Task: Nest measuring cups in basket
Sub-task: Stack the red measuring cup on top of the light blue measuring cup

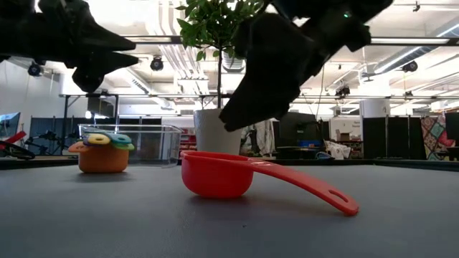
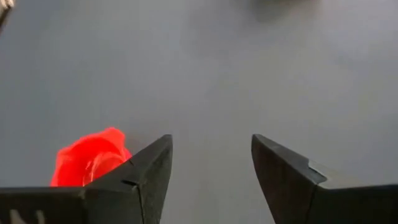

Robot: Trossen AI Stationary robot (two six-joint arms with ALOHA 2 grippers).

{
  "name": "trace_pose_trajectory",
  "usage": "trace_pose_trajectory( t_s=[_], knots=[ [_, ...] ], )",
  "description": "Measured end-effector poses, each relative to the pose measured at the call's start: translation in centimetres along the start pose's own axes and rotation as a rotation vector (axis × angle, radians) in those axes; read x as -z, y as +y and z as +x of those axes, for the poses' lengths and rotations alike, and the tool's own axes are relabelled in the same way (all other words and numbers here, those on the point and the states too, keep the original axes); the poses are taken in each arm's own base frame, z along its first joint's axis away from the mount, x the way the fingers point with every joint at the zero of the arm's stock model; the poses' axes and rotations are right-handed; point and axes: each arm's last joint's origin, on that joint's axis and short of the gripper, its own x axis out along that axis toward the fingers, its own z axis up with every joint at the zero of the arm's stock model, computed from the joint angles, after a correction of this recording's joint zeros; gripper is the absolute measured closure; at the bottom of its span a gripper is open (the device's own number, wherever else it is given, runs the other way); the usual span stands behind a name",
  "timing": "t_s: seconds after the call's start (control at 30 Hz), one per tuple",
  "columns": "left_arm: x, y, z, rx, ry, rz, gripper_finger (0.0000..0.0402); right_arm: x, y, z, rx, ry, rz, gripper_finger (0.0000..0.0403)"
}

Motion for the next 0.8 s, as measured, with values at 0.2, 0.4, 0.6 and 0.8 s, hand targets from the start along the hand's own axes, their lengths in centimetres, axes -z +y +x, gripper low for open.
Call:
trace_pose_trajectory(
  t_s=[0.2,0.4,0.6,0.8],
  knots=[
    [0.2,0.0,0.0,0.004,0.012,0.015,0.0258,-0.4,1.2,2.2,-0.162,0.079,0.002,0.0194],
    [0.4,0.0,-0.1,0.002,0.018,0.020,0.0258,0.1,1.8,3.8,-0.223,0.170,-0.008,0.0200],
    [0.4,0.1,-0.1,0.001,0.021,0.022,0.0258,0.4,1.6,4.0,-0.206,0.197,-0.012,0.0200],
    [0.4,0.1,-0.1,-0.023,0.013,0.020,0.0258,0.4,1.7,4.0,-0.208,0.194,-0.035,0.0265]
  ],
)
